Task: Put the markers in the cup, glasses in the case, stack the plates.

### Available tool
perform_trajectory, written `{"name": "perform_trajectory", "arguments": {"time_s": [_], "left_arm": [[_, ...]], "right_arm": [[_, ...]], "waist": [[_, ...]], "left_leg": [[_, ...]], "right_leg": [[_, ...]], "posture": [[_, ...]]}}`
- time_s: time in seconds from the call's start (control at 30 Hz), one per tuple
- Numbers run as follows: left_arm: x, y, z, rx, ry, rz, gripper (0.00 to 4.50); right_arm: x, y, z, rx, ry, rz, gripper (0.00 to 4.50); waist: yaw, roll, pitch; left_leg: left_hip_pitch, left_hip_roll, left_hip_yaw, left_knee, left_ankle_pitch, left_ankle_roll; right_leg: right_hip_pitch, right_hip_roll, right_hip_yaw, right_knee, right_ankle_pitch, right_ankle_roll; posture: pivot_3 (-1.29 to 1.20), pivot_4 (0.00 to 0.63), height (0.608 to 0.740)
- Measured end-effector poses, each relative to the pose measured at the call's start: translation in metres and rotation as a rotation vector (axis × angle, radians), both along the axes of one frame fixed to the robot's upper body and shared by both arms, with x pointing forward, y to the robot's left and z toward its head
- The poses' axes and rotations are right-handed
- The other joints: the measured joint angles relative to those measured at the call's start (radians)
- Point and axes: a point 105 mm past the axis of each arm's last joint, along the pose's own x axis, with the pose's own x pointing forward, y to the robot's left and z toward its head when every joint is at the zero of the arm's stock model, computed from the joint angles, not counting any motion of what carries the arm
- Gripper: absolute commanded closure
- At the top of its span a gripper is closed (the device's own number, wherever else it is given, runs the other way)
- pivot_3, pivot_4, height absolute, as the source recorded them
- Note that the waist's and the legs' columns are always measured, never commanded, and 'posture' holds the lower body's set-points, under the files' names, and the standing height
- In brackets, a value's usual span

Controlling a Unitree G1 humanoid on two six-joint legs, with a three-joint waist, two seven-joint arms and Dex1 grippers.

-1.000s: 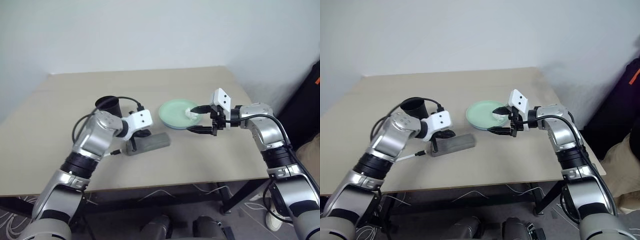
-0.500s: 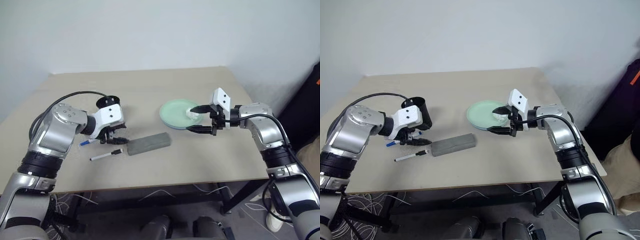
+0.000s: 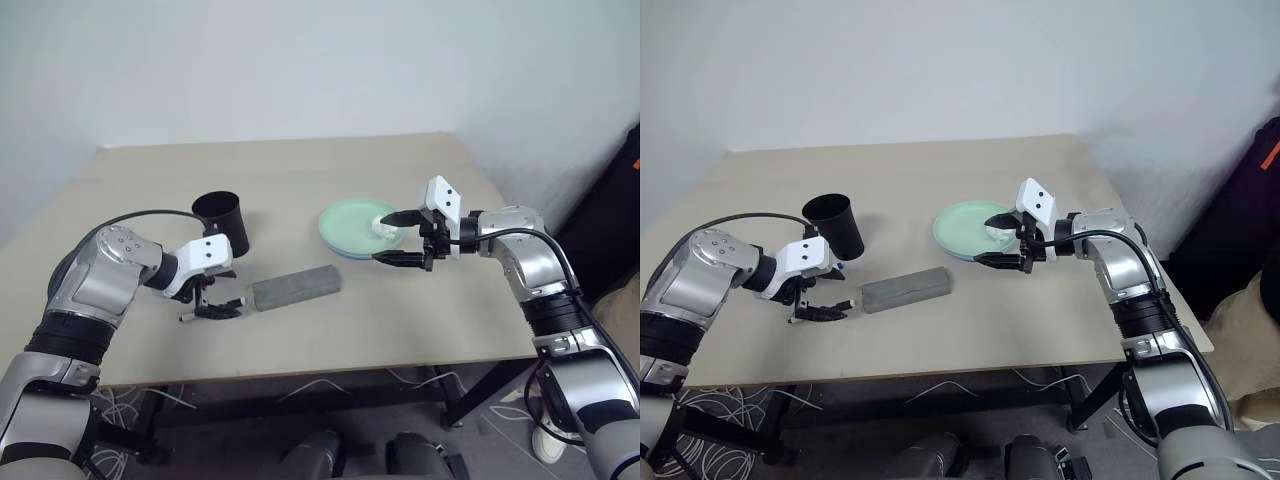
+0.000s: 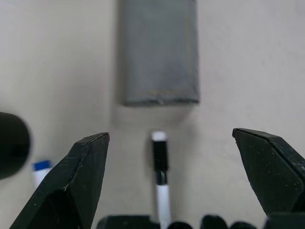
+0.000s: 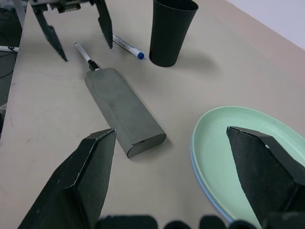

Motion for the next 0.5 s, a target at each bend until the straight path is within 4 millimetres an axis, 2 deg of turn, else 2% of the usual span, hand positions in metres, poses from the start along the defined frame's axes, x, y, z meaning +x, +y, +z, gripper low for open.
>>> {"name": "perform_trajectory", "arguments": {"time_s": [0.23,0.37,0.47,0.5], "left_arm": [[0.000,0.012,-0.017,0.047,0.029,-0.008,0.02],[0.001,0.013,-0.028,0.063,0.037,-0.017,0.02],[0.004,0.013,-0.028,0.068,0.025,-0.017,0.02],[0.005,0.013,-0.029,0.069,0.022,-0.016,0.38]], "right_arm": [[0.000,0.000,0.000,0.000,0.002,-0.006,0.46],[0.000,0.000,0.000,0.000,0.005,-0.009,0.46],[0.000,0.000,-0.001,0.000,0.008,-0.010,0.46],[0.000,0.000,-0.001,0.000,0.009,-0.011,0.46]], "waist": [[0.001,0.000,0.000],[0.001,0.000,0.000],[0.003,0.000,0.000],[0.003,0.000,0.000]], "left_leg": [[0.000,0.000,0.001,-0.001,0.000,0.000],[0.000,0.000,0.002,-0.001,0.000,0.000],[0.000,0.000,0.002,-0.001,0.000,0.000],[0.000,0.000,0.002,-0.001,0.000,0.000]], "right_leg": [[-0.001,0.000,0.001,0.000,0.000,0.000],[-0.001,0.000,0.001,0.000,0.000,0.000],[-0.001,0.000,0.001,0.000,0.000,0.000],[-0.001,0.000,0.001,0.001,0.000,0.000]], "posture": [[0.00,0.000,0.740],[0.00,0.000,0.740],[0.00,0.000,0.740],[0.00,0.000,0.740]]}}
